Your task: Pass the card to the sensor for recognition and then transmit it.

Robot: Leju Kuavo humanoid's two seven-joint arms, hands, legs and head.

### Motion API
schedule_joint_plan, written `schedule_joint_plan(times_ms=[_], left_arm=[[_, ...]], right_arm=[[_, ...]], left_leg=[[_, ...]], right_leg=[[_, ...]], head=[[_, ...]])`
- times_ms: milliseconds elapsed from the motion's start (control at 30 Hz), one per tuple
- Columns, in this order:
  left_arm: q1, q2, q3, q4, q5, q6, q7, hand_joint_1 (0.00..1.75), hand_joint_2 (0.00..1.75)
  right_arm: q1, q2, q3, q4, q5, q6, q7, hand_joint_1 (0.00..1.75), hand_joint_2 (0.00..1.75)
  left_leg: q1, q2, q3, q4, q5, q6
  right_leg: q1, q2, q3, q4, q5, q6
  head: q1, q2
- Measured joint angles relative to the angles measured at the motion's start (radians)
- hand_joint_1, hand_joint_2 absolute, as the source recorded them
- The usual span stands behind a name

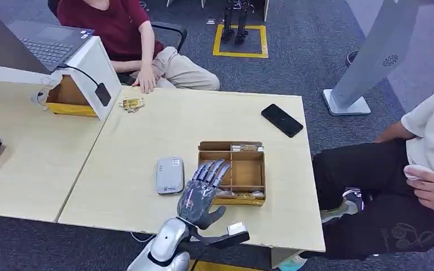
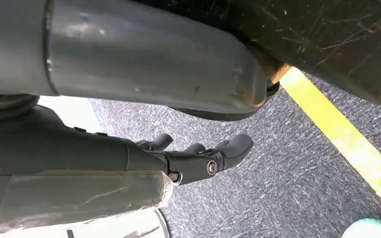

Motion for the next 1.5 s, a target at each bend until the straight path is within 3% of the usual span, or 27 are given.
schedule_joint_plan(times_ms=[367,633,1200,1233,1500], left_arm=[[0.002,-0.001,0.016,0.001,-0.006,0.001,0.003,0.00,1.75],[0.000,-0.003,0.045,0.016,-0.067,0.015,0.049,0.00,1.75],[-0.001,-0.008,0.064,0.032,-0.061,0.013,0.034,0.00,1.75],[-0.001,-0.008,0.064,0.033,-0.060,0.013,0.034,1.75,1.75],[-0.001,-0.008,0.076,0.034,-0.032,0.006,0.020,1.75,1.75]], right_arm=[[0.000,0.000,0.000,0.000,0.000,0.000,0.000,0.00,0.00],[0.000,0.000,0.000,0.000,0.000,0.000,-0.004,0.00,0.00],[0.000,0.000,0.000,0.000,0.000,0.000,-0.006,0.00,0.00],[0.000,0.000,0.000,0.000,0.000,0.000,-0.006,0.00,0.00],[0.000,0.000,0.000,0.000,0.000,0.000,-0.006,0.00,0.00]], left_leg=[[0.000,0.000,0.000,0.000,0.000,0.000],[0.000,0.000,0.000,0.000,0.000,0.000],[0.000,0.000,0.000,0.000,0.000,0.000],[0.000,0.000,0.000,0.000,0.000,0.000],[0.000,0.000,0.000,0.000,0.000,0.000]], right_leg=[[0.000,0.000,0.000,0.000,0.000,0.000],[0.000,0.000,0.000,0.000,0.000,0.000],[0.000,0.000,0.000,0.000,0.000,0.000],[0.000,0.000,0.000,0.000,0.000,0.000],[0.000,0.000,0.000,0.000,0.000,0.000]], head=[[0.000,0.000],[0.000,0.000],[0.000,0.000],[0.000,0.000],[0.000,0.000]])
